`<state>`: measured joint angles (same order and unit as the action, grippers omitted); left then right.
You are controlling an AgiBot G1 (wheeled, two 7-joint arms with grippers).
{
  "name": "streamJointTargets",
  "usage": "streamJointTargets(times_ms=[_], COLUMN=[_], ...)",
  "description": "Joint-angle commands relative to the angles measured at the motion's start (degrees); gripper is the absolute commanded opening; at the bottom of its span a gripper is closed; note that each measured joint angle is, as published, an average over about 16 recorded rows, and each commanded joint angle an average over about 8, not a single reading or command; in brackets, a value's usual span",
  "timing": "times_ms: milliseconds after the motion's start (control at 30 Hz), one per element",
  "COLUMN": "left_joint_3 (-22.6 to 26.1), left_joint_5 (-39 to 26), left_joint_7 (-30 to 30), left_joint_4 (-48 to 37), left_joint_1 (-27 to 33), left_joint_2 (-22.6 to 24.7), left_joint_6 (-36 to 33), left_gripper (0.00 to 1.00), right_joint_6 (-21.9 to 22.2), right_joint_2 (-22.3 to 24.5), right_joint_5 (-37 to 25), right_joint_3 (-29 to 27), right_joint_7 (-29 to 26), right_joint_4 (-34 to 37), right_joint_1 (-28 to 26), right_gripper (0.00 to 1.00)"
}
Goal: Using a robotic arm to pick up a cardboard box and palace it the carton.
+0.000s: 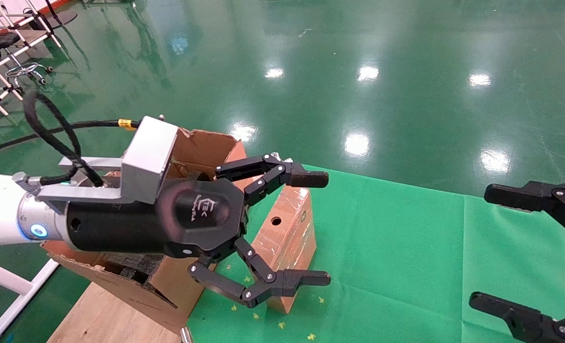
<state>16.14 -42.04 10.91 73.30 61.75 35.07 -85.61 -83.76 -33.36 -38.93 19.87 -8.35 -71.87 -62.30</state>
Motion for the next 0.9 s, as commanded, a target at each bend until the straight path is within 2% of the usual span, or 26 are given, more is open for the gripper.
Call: streamJointTargets(times_ms=[33,367,633,900], left_joint_3=[0.0,0.0,-0.01,0.44], left_joint_5=[0.0,0.0,0.02,-0.78], left_joint_7=[0.0,0.0,-0.02,1.87], left_joint_4=[0.0,0.0,0.03,-0.78], left_joint_1=[0.0,0.0,-0.02,0.48], left_joint_2=[0.0,0.0,-0.01,-0.75], left_joint_6=[0.0,0.0,-0.01,0.53], left_gripper=[1.0,1.0,1.0,1.0], right_joint_6=[0.0,0.0,0.0,0.0], right_joint_2=[0.0,0.0,0.0,0.0], right_joint_5=[0.0,0.0,0.0,0.0], right_joint_3=[0.0,0.0,0.0,0.0], right_joint_7=[0.0,0.0,0.0,0.0], right_joint_4=[0.0,0.0,0.0,0.0], right_joint_1=[0.0,0.0,0.0,0.0], right_gripper=[1.0,1.0,0.0,0.0])
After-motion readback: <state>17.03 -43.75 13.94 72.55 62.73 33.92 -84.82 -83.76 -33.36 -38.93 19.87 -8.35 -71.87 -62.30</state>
